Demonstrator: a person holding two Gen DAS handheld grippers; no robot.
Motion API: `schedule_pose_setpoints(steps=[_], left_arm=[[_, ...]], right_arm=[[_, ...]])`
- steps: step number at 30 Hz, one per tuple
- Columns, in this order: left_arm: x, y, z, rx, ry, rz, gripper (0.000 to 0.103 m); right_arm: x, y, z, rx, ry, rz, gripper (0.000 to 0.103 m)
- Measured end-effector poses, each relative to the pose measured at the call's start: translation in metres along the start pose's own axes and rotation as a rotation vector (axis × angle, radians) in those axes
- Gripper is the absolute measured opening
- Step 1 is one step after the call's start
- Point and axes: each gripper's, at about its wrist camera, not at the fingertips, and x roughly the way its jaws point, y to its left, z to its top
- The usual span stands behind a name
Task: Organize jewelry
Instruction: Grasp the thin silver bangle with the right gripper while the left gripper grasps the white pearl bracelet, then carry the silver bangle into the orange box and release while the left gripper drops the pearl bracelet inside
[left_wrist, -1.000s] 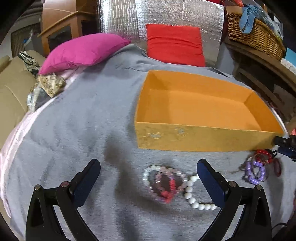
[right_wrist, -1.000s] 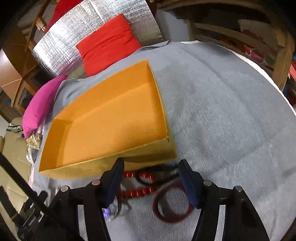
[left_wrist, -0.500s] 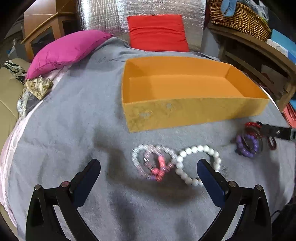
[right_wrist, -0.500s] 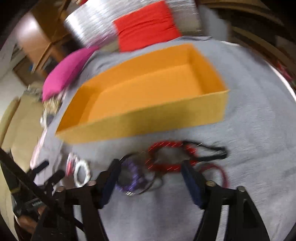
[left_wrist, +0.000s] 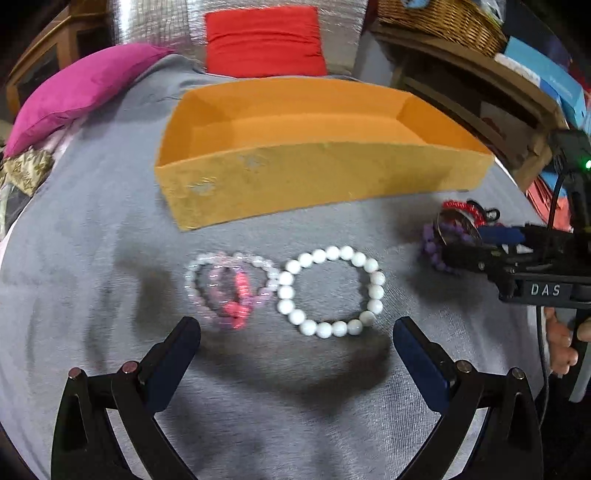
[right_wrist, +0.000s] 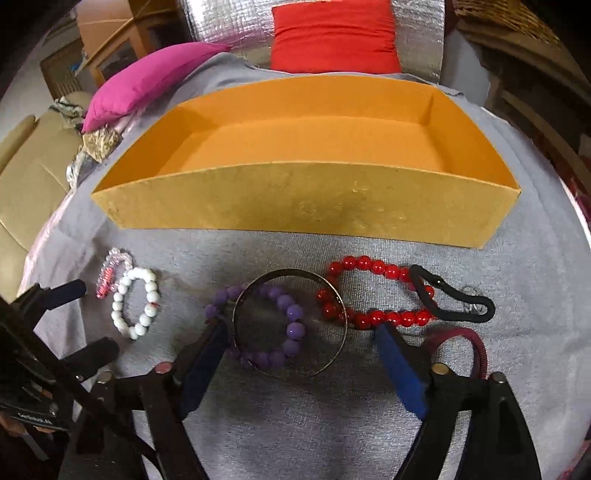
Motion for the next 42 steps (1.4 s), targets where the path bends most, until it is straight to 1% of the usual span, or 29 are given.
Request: schedule_pose_setpoints(steps=[2,3,7,9,11,12,14,15,16,17,18,22,24,25,27,30,32,37,40,42], left_arm=[[0.005,-0.006,0.0,0.011,0.009,0.004,0.103],[0.008,-0.008,0.001,0.014,0.014,-0.006,0.103],[0.016,-0.012,0.005,0.005,0.011,-0.021,0.102],[0.016,-0.015,0.007,0.007,0.002,-0.037,0.092],[0.013,-0.015,0.009,0.014,-0.01,-0.055,0.075],[0.014,-0.017,0.01,0.019,-0.014,-0.064,0.072],[0.014,-0.017,0.012,0.026,-0.018,-0.07,0.062],[0.014,-0.018,0.012,0.03,-0.022,-0.076,0.059],[0.014,-0.018,0.013,0.035,-0.027,-0.087,0.053],[0.013,-0.017,0.013,0.038,-0.032,-0.101,0.043],[0.012,-0.017,0.014,0.04,-0.037,-0.118,0.04],[0.009,-0.014,0.013,0.048,-0.037,-0.15,0.018],[0.008,-0.011,0.012,0.052,-0.043,-0.158,0.014],[0.007,-0.011,0.012,0.058,-0.051,-0.16,0.01],[0.004,-0.011,0.012,0.068,-0.063,-0.156,0.01],[-0.001,-0.011,0.014,0.075,-0.072,-0.174,0.01],[-0.002,-0.011,0.016,0.081,-0.077,-0.167,0.01],[-0.005,-0.006,0.022,0.049,-0.093,-0.172,0.01],[-0.018,-0.005,0.031,0.034,-0.137,-0.196,0.01],[-0.033,-0.005,0.042,0.031,-0.189,-0.212,0.01]], right_arm=[[-0.003,-0.001,-0.001,0.002,-0.012,0.003,0.069],[-0.004,-0.004,-0.001,0.008,-0.014,0.013,0.066],[-0.009,-0.013,-0.003,0.029,-0.019,0.053,0.064],[-0.013,-0.017,-0.005,0.022,-0.02,0.07,0.064],[-0.018,-0.021,-0.005,0.038,-0.028,0.104,0.064],[-0.02,-0.023,-0.006,0.045,-0.032,0.114,0.064],[-0.025,-0.03,-0.008,0.059,-0.036,0.124,0.064],[-0.028,-0.034,-0.009,0.068,-0.041,0.131,0.064],[-0.03,-0.036,-0.009,0.074,-0.046,0.138,0.064],[-0.033,-0.036,-0.008,0.084,-0.055,0.151,0.064],[-0.039,-0.039,-0.007,0.099,-0.072,0.179,0.064],[-0.057,-0.045,-0.004,0.14,-0.141,0.241,0.064],[-0.063,-0.046,-0.004,0.156,-0.173,0.269,0.064],[-0.065,-0.045,-0.002,0.16,-0.183,0.278,0.064],[-0.07,-0.044,-0.001,0.164,-0.21,0.284,0.064],[-0.081,-0.046,0.001,0.184,-0.259,0.317,0.064],[-0.085,-0.047,0.004,0.196,-0.285,0.334,0.064],[-0.094,-0.047,0.017,0.237,-0.366,0.356,0.064],[-0.093,-0.047,0.028,0.257,-0.393,0.344,0.064],[-0.091,-0.047,0.037,0.281,-0.408,0.34,0.064]])
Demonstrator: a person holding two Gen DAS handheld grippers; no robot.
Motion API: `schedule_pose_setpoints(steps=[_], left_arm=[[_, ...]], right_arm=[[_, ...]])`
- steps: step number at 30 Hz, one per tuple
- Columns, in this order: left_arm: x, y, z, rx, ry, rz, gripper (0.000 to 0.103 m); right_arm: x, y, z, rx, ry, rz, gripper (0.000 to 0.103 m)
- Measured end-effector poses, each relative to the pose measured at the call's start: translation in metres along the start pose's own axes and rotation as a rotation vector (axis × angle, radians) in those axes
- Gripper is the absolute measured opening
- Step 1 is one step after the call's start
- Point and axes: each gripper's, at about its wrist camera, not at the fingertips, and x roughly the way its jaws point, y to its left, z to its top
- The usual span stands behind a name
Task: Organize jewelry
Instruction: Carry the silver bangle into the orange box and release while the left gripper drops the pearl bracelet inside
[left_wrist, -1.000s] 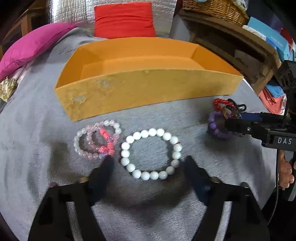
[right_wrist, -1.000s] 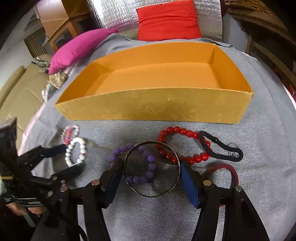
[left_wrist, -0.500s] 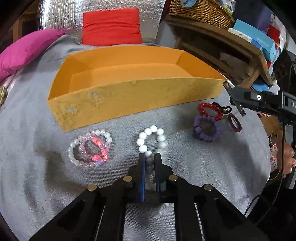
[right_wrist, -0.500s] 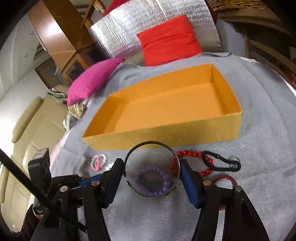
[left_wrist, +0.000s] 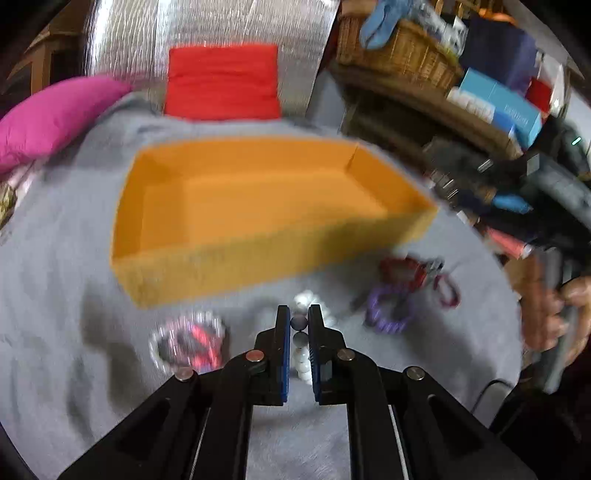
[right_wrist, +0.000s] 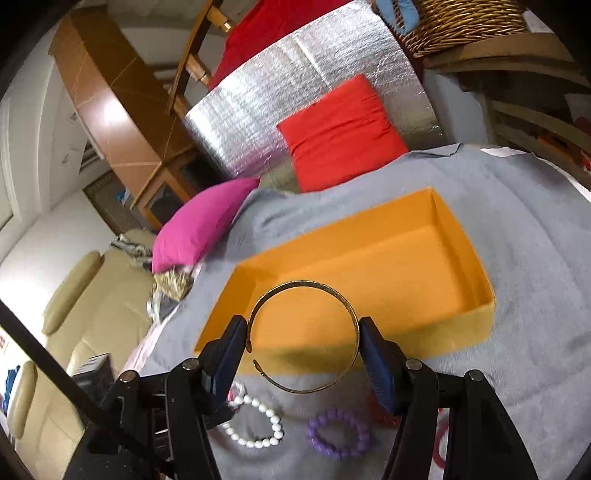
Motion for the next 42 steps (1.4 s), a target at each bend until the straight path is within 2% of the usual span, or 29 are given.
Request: schedule_pose_setpoints(steps=[3,7,10,12,15,19,23,24,25,26,28,32,35,39,42], left_arm=[[-0.022,-0.007,0.025,0.006,-0.082,-0.026,0.01],[-0.044,-0.01,0.057,0.021,-0.184,-0.014,0.01],[-0.041,0.003,0.076,-0.001,-0.222,0.058,0.01],[-0.025,0.019,0.082,-0.033,-0.21,0.128,0.01],[0.009,0.047,0.078,-0.108,-0.128,0.201,0.01],[0.033,0.06,0.069,-0.13,-0.07,0.227,0.01],[0.042,0.064,0.067,-0.159,-0.051,0.232,0.01],[0.043,0.065,0.066,-0.166,-0.046,0.244,0.013],[0.041,0.07,0.062,-0.172,-0.043,0.245,0.025],[0.039,0.073,0.061,-0.182,-0.044,0.245,0.044],[0.028,0.075,0.059,-0.204,-0.084,0.244,0.059],[-0.004,0.076,0.059,-0.18,-0.177,0.257,0.061],[-0.02,0.085,0.055,-0.178,-0.207,0.34,0.066],[-0.031,0.108,0.042,-0.245,-0.181,0.407,0.066],[-0.028,0.123,0.034,-0.308,-0.142,0.407,0.066]], right_arm=[[0.012,0.002,0.006,0.016,-0.014,-0.015,0.064],[0.033,0.0,0.017,0.045,-0.032,-0.028,0.064],[0.05,-0.004,0.022,0.055,-0.032,-0.069,0.064],[0.063,-0.008,0.022,0.06,-0.015,-0.108,0.064],[0.074,-0.017,0.021,0.072,0.018,-0.158,0.064],[0.083,-0.025,0.022,0.058,0.05,-0.229,0.064],[0.083,-0.028,0.023,0.06,0.077,-0.238,0.068],[0.081,-0.032,0.023,0.074,0.084,-0.234,0.071],[0.079,-0.034,0.024,0.084,0.085,-0.232,0.072],[0.072,-0.039,0.027,0.102,0.077,-0.226,0.074],[0.054,-0.046,0.031,0.116,0.038,-0.196,0.077],[0.013,-0.068,0.038,0.162,-0.055,-0.214,0.079],[0.001,-0.094,0.036,0.265,-0.069,-0.236,0.079],[0.006,-0.122,0.026,0.394,-0.01,-0.222,0.079],[0.013,-0.122,0.021,0.426,0.021,-0.168,0.079]])
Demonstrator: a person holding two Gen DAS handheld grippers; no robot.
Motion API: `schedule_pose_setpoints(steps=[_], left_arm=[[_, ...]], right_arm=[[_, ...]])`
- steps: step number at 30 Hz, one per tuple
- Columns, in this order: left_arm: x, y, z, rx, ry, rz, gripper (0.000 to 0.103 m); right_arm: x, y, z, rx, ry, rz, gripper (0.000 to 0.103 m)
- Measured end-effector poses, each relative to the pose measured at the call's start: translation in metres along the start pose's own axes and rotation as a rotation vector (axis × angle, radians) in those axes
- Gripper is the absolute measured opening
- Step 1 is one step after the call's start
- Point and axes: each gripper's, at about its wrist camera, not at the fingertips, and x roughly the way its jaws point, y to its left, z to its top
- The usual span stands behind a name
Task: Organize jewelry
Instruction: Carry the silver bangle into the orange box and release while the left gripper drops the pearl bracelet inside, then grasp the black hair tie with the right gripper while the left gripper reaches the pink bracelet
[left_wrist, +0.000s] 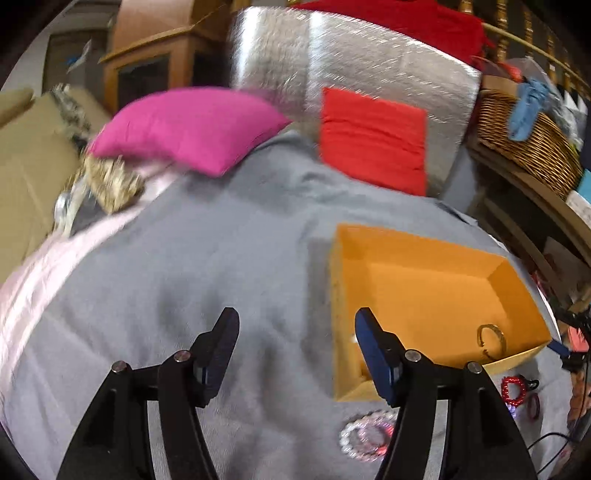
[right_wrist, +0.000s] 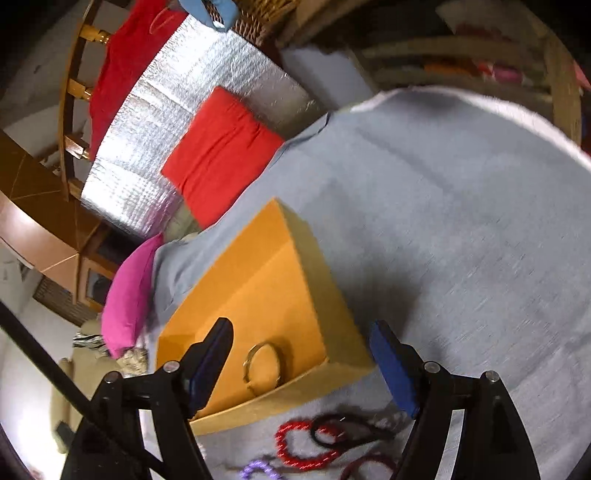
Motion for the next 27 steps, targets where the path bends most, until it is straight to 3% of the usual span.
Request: schedule_pose_setpoints(steps=[2,5,11,21,24,27], left_arm=[[0.009,0.007,-0.004,-0.042,0.044,-0.02,0.067],[0.018,0.011,-0.011,-0.094,0.104,-0.081,0.067],[0.029,-0.002,-0.019,-0.097,0.146,-0.143,0.067],[0.025,-0.012,-0.019,-0.077,0.14,-0.146,0.067],[0.013,-0.013,-0.019,-0.037,0.11,-0.129,0.067],[-0.002,-0.014,-0.026,0.021,0.086,-0.084,0.067]], right_arm=[[0.006,0.004,-0.005,0.001,0.024,0.018,0.08],[0.008,0.015,-0.011,-0.035,0.007,-0.027,0.08],[0.009,0.021,-0.02,-0.04,-0.008,-0.051,0.081],[0.004,0.023,-0.021,-0.078,0.034,-0.02,0.084],[-0.013,0.012,-0.018,-0.093,0.033,-0.071,0.083],[-0.027,-0.005,-0.024,-0.105,0.085,-0.107,0.08]])
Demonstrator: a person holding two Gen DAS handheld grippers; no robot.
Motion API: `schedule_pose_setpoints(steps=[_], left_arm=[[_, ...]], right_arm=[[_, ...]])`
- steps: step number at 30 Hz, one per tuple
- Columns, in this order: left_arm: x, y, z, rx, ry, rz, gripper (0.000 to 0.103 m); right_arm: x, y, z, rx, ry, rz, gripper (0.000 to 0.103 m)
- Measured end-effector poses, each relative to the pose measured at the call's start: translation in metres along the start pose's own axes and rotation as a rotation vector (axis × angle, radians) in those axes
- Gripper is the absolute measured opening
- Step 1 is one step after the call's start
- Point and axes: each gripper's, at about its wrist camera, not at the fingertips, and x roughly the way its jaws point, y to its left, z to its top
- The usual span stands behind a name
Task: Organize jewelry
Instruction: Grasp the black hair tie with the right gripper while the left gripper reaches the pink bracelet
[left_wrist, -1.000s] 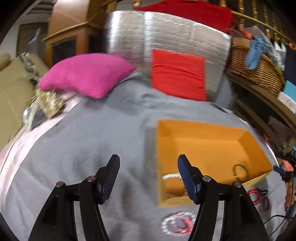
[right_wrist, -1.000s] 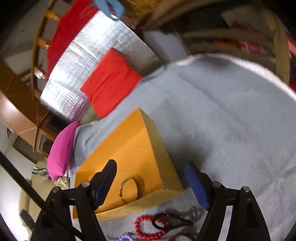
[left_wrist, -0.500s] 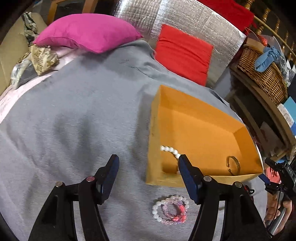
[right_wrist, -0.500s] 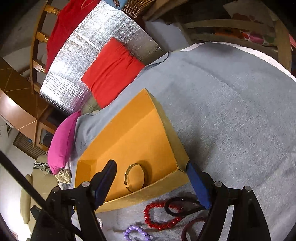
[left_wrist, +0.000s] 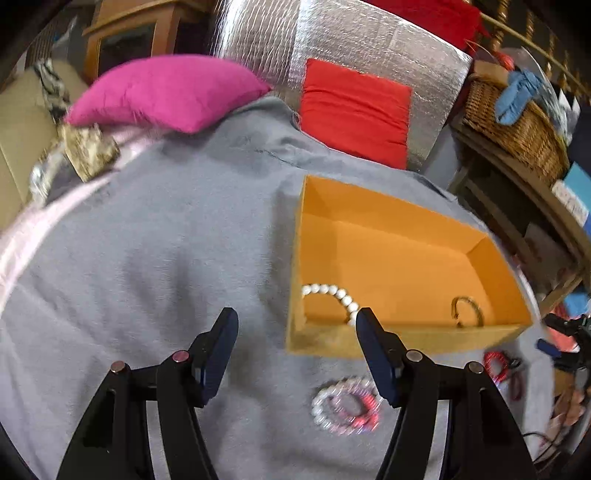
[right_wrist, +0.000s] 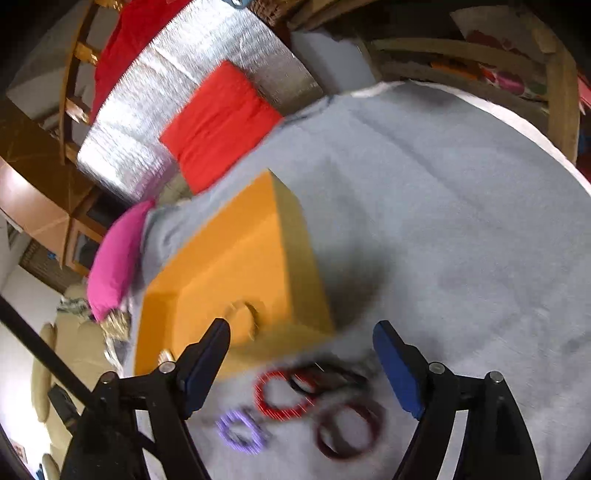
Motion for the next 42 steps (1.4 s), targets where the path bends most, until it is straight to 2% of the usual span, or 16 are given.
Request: schedule_pose_setpoints(steps=[3,5,7,10,15,17,21,24,29,36,40,42], left_arm=[[-0.009,-0.001,-0.013,0.015,0.019,0.0,0.067],[-0.011,-0.001,-0.02,0.005,0.038,-0.008,0.067],[-0.013,-0.003,-0.025,-0.005,0.052,-0.008,0.067],[-0.013,-0.005,-0.033,-0.017,0.074,-0.005,0.067],[-0.006,-0.005,-0.037,-0.04,0.11,-0.064,0.067],[-0.004,-0.003,-0.036,-0.048,0.115,-0.08,0.067],[0.001,0.004,-0.034,-0.063,0.124,-0.104,0.067],[0.003,0.006,-0.034,-0.072,0.13,-0.121,0.067],[0.009,0.003,-0.034,-0.043,0.143,-0.099,0.067],[0.031,-0.006,-0.039,-0.005,0.207,-0.065,0.067],[0.033,-0.023,-0.04,0.032,0.209,-0.098,0.068],[0.033,-0.032,-0.041,0.066,0.206,-0.097,0.072]], right_arm=[[-0.01,-0.012,-0.012,-0.025,0.035,-0.043,0.07],[-0.012,-0.017,-0.017,-0.033,0.055,-0.042,0.058],[-0.011,-0.019,-0.023,-0.039,0.062,-0.04,0.057],[-0.002,-0.015,-0.025,-0.055,0.075,-0.051,0.045],[0.022,-0.017,-0.023,-0.047,0.113,-0.091,0.037],[0.032,-0.018,-0.024,-0.047,0.138,-0.105,0.023],[0.035,-0.01,-0.023,-0.085,0.124,-0.139,0.007],[0.028,-0.002,-0.023,-0.121,0.087,-0.161,0.006],[0.013,0.018,-0.028,-0.175,0.053,-0.107,0.006],[0.004,0.032,-0.031,-0.188,0.075,0.037,0.006],[0.009,0.041,-0.038,-0.197,0.083,0.042,0.006],[0.011,0.045,-0.041,-0.201,0.087,0.046,0.006]])
